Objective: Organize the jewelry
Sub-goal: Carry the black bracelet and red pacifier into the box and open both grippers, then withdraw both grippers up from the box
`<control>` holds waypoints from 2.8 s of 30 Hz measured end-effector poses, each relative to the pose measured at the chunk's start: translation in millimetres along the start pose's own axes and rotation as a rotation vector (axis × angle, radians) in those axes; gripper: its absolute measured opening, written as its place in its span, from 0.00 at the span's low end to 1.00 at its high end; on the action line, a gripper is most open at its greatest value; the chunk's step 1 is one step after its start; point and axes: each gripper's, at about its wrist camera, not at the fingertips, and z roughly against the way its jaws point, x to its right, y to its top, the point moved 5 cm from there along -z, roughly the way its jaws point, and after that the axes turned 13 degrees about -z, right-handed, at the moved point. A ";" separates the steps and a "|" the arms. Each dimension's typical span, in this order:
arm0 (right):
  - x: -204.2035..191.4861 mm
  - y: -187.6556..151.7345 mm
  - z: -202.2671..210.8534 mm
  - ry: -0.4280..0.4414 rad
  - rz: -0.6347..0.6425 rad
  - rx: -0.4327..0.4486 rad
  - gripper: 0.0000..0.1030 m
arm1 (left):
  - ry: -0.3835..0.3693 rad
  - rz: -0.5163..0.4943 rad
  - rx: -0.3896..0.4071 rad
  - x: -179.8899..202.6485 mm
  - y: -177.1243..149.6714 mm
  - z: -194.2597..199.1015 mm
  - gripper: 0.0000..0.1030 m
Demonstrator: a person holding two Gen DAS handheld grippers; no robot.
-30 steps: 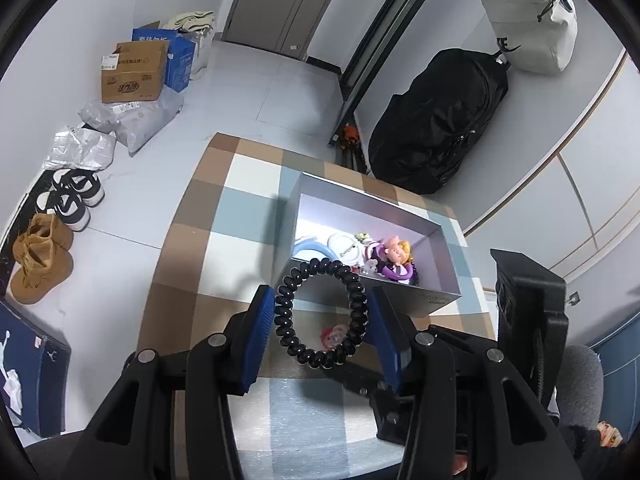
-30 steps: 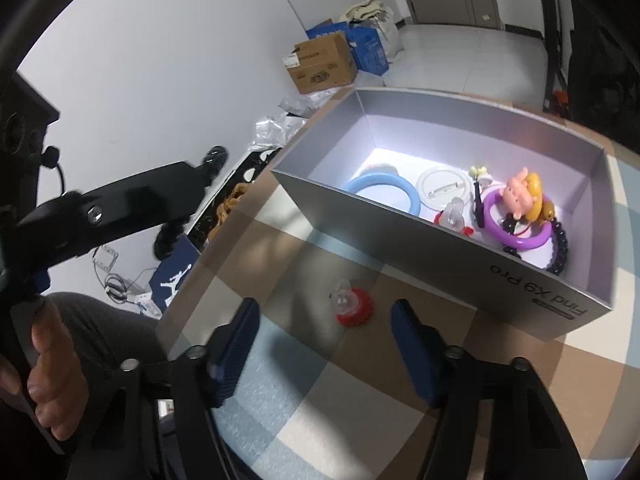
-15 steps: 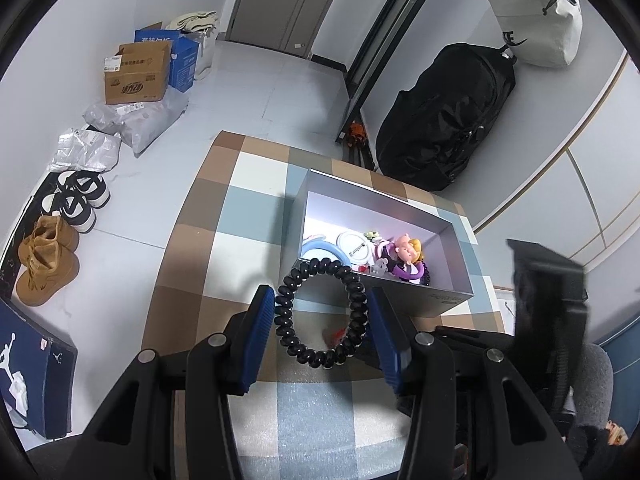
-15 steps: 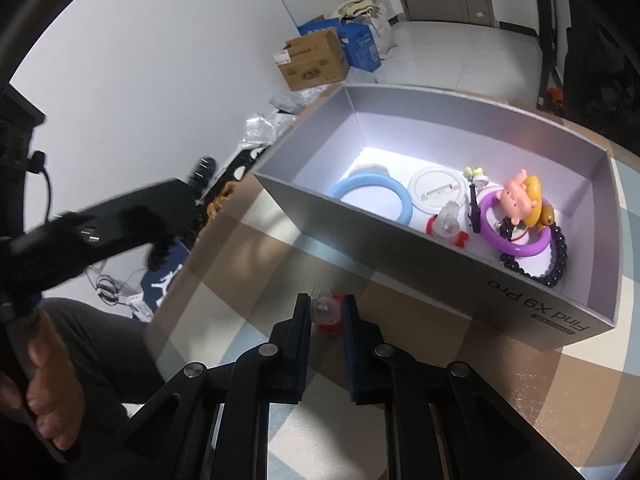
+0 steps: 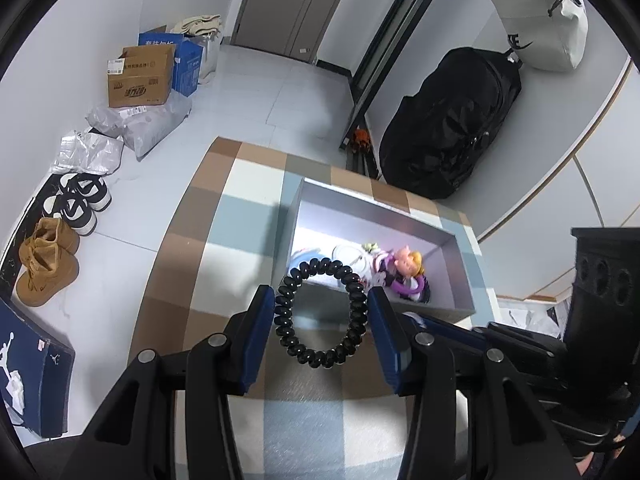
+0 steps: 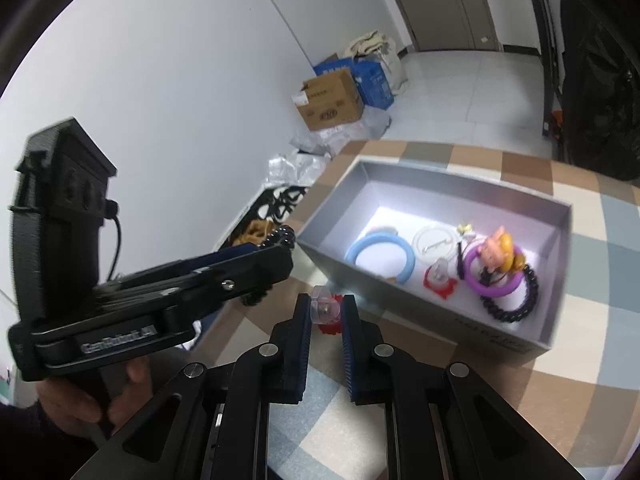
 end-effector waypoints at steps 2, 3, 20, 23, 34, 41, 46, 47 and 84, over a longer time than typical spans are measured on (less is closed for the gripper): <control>1.2 3.8 7.0 0.006 -0.008 0.017 0.13 | 0.004 0.009 0.004 0.5 4.0 -2.2 0.41; 3.1 4.8 10.6 0.009 -0.013 0.025 0.13 | 0.009 0.012 0.006 1.2 5.6 -3.1 0.41; 33.5 34.6 57.4 0.026 -0.077 0.148 0.13 | -0.021 -0.022 0.015 37.2 34.1 -20.3 0.41; 40.6 39.8 60.3 0.028 -0.097 0.167 0.13 | -0.025 -0.019 0.009 41.3 38.0 -26.0 0.41; 60.0 60.2 60.1 0.038 -0.156 0.191 0.13 | -0.032 0.026 -0.036 38.4 45.0 -48.0 0.41; 70.2 65.5 51.5 0.039 -0.180 0.171 0.13 | -0.038 0.029 -0.074 40.8 46.5 -63.2 0.41; 78.8 67.2 45.9 0.030 -0.199 0.159 0.13 | -0.036 0.034 -0.098 39.5 45.3 -70.9 0.41; 80.4 67.7 45.1 0.029 -0.202 0.159 0.13 | -0.036 0.036 -0.107 39.2 44.6 -73.0 0.41; 68.3 57.6 86.0 -0.013 -0.155 0.294 0.83 | 0.085 -0.049 0.069 46.3 47.9 -21.1 0.73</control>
